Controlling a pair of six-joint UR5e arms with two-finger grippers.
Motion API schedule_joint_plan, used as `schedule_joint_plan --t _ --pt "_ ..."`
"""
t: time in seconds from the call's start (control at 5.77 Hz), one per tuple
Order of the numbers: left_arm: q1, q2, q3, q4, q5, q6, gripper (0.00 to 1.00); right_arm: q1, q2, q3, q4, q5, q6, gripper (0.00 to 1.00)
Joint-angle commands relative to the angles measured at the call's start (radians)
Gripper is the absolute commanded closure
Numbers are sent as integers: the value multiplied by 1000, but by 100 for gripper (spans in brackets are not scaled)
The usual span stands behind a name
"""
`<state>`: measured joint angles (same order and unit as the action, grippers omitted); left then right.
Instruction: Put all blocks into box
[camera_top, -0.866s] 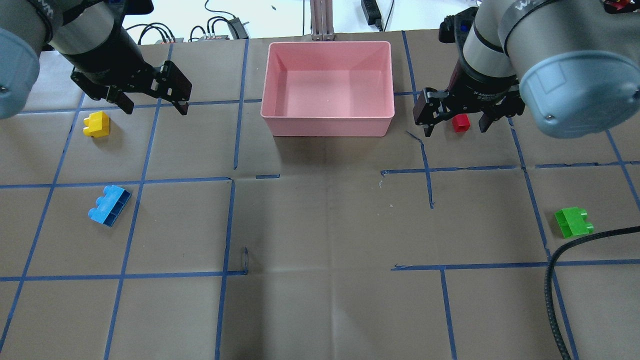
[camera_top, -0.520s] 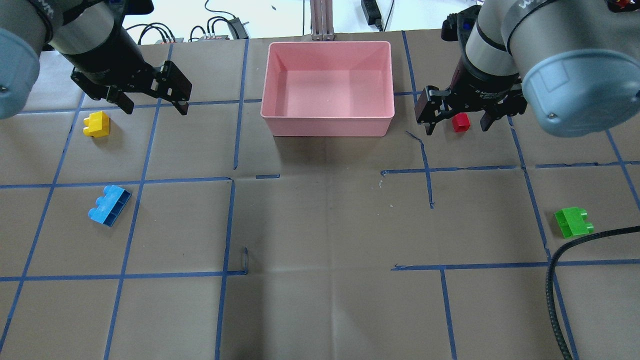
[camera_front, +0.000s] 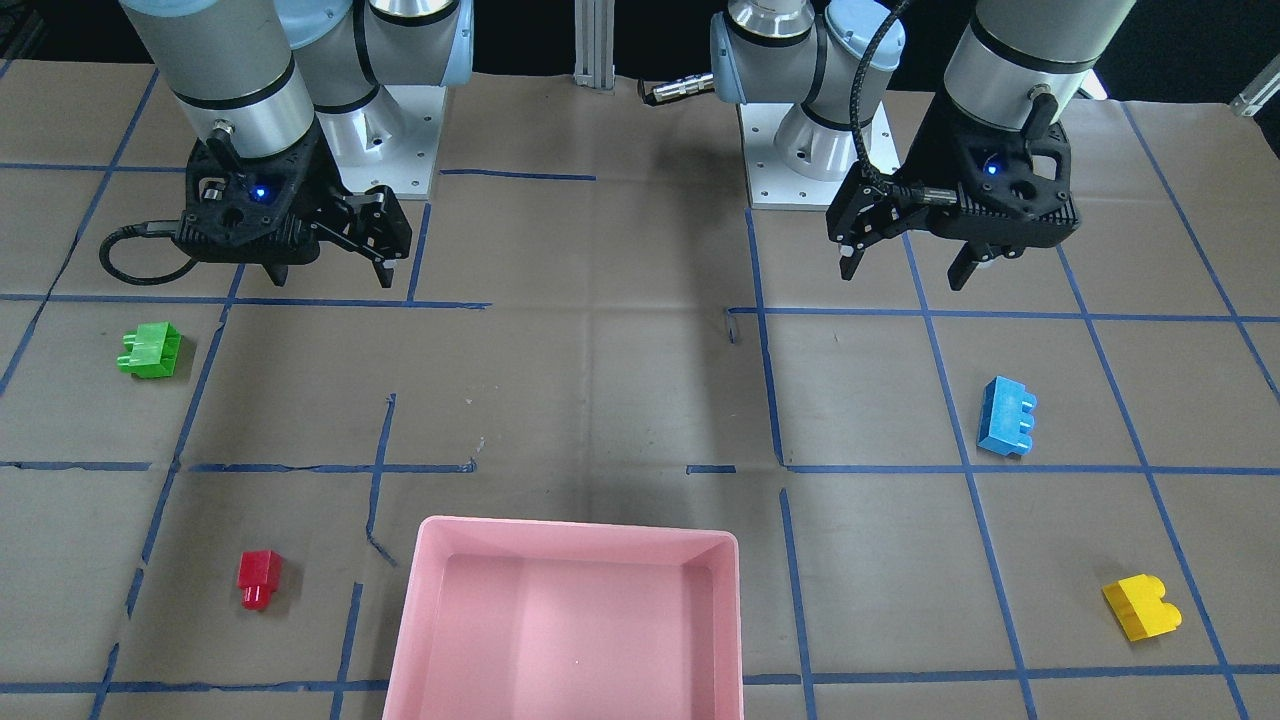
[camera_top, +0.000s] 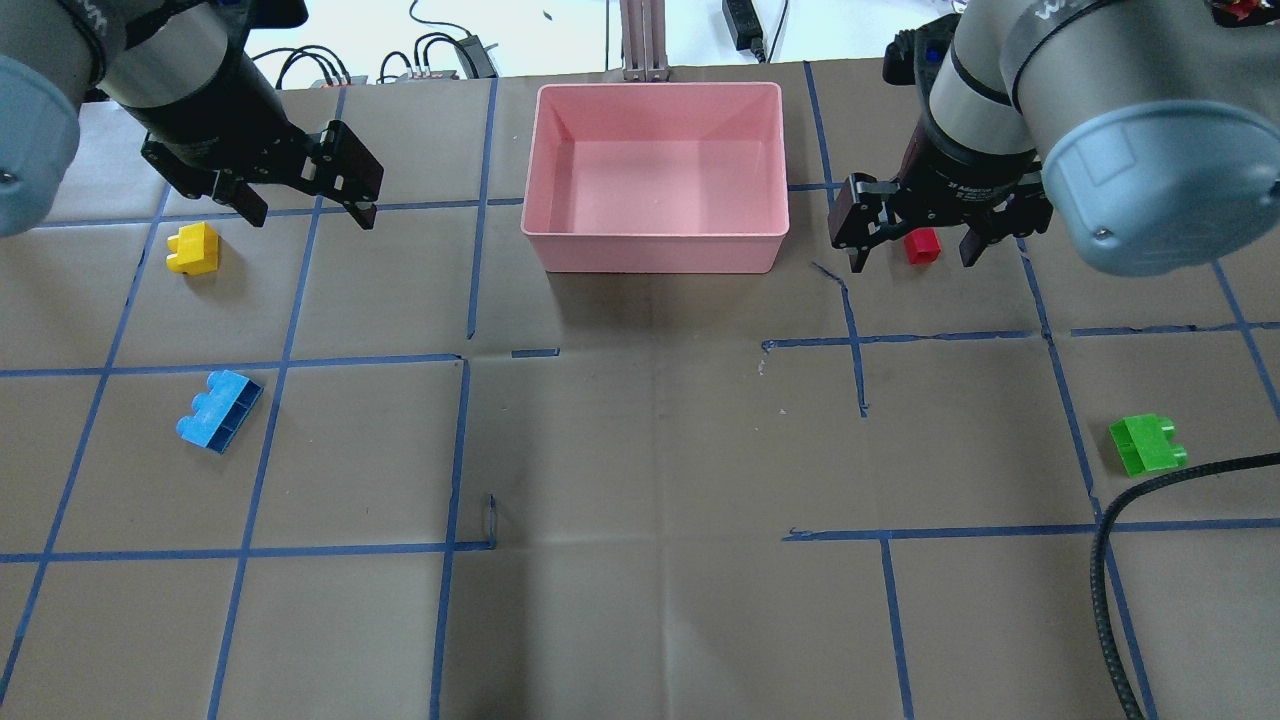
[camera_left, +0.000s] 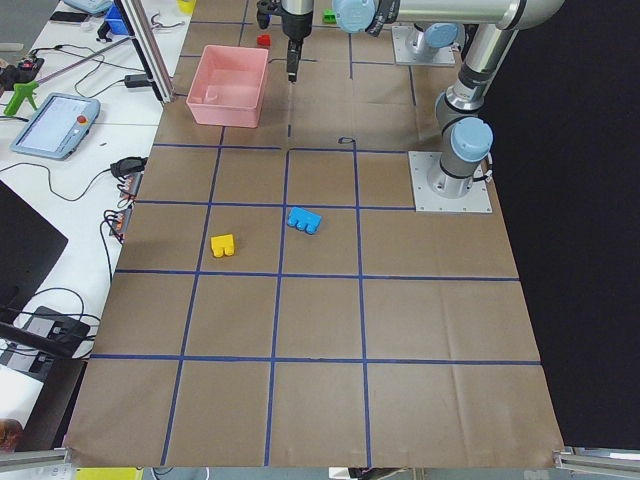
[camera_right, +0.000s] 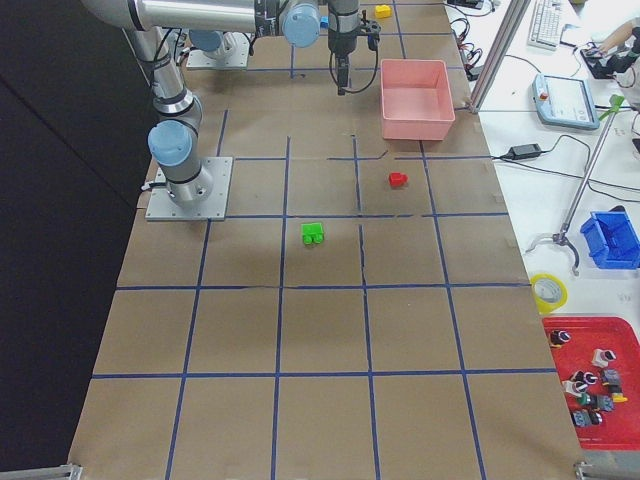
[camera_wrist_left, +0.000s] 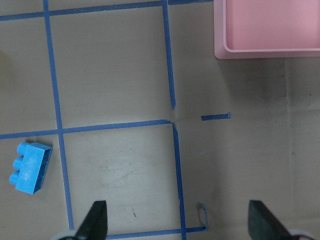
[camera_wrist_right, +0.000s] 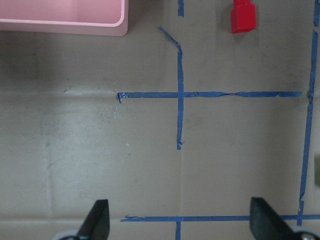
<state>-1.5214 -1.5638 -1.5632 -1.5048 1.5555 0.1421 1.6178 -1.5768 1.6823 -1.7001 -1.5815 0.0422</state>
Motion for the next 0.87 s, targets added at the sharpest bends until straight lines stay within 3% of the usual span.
schedule_joint_plan --t 0.0,0.35,0.69 --pt "4 -1 3 5 -3 17 0 1 4 0 -4 -3 -1 0" --pt "32 1 -1 25 -2 43 0 -3 3 0 2 -3 -11 0" --pt "294 5 -3 12 -2 300 0 -3 3 0 5 -5 -13 0"
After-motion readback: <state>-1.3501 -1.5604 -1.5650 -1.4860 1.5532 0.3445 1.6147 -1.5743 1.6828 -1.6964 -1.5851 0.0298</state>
